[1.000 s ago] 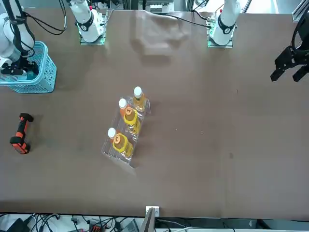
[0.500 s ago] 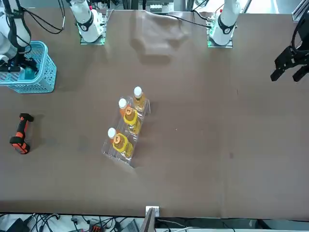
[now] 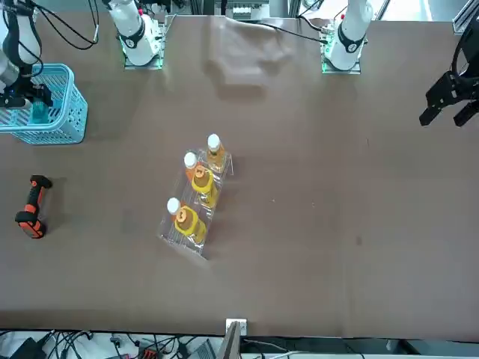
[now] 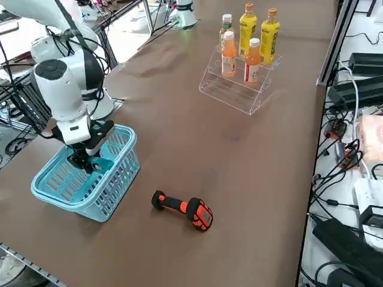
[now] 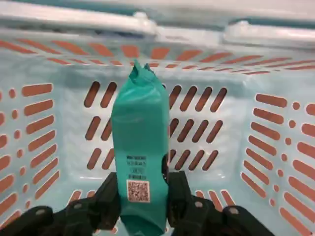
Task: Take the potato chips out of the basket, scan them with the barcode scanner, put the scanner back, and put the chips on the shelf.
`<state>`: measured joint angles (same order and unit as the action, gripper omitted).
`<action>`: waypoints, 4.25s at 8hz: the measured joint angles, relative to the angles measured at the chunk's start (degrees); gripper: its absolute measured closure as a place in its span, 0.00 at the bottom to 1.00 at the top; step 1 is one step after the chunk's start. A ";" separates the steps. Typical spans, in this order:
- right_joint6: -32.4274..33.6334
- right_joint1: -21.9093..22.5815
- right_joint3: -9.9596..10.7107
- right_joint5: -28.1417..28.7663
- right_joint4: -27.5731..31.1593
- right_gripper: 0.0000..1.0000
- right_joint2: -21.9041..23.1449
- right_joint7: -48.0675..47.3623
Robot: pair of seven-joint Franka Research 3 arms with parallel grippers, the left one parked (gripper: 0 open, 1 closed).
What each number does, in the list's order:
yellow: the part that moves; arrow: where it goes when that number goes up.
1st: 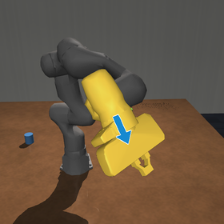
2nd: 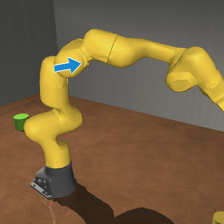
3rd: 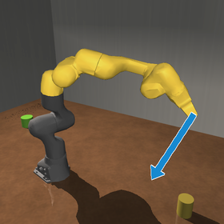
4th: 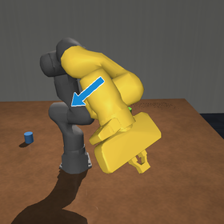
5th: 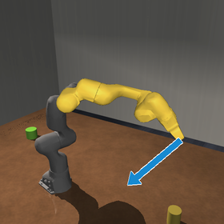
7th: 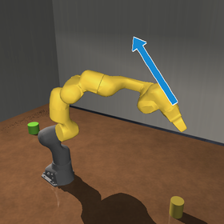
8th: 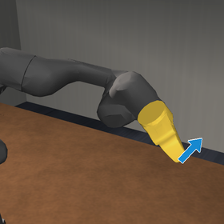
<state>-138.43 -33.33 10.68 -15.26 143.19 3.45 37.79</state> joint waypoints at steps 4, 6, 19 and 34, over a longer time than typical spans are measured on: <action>10.92 1.90 0.00 0.01 -1.78 0.55 4.26 0.00; 16.57 4.32 -0.04 0.02 -5.09 0.55 5.51 -0.01; 13.48 37.25 -0.59 5.43 -16.43 0.52 -7.62 -35.37; -6.56 43.96 -0.34 11.37 -14.50 0.44 -22.44 -44.92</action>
<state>-144.99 10.63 10.35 -3.89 128.70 -19.00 -7.13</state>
